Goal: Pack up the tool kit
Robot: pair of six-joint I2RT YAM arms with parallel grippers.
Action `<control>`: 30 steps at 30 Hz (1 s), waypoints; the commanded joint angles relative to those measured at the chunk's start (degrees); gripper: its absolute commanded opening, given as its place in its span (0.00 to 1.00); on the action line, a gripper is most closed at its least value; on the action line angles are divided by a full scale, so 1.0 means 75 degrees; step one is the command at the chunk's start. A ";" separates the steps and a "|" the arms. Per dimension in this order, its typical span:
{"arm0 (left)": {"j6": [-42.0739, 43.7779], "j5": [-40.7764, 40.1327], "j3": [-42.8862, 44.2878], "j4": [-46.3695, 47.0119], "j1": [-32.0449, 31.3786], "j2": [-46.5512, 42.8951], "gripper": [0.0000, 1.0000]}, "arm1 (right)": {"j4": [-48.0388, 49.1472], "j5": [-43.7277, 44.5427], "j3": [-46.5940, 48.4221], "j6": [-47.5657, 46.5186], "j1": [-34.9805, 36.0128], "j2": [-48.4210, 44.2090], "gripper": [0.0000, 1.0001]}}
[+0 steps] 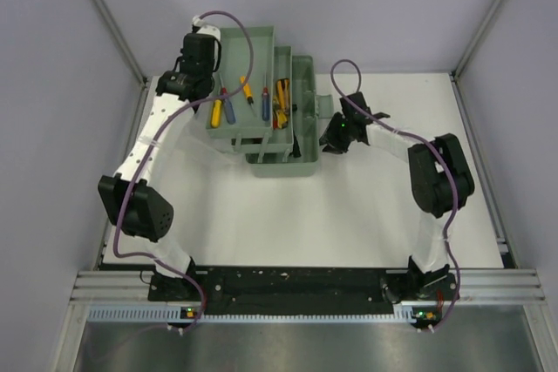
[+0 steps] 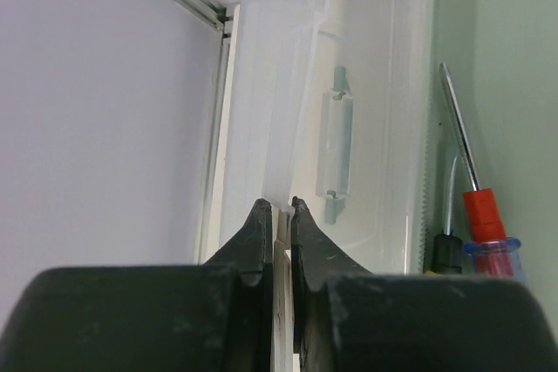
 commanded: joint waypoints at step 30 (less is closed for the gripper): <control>-0.0898 -0.2989 0.0670 0.1339 -0.2759 0.0307 0.04 | 0.0721 -0.1601 0.1768 0.2332 0.1456 0.1587 0.34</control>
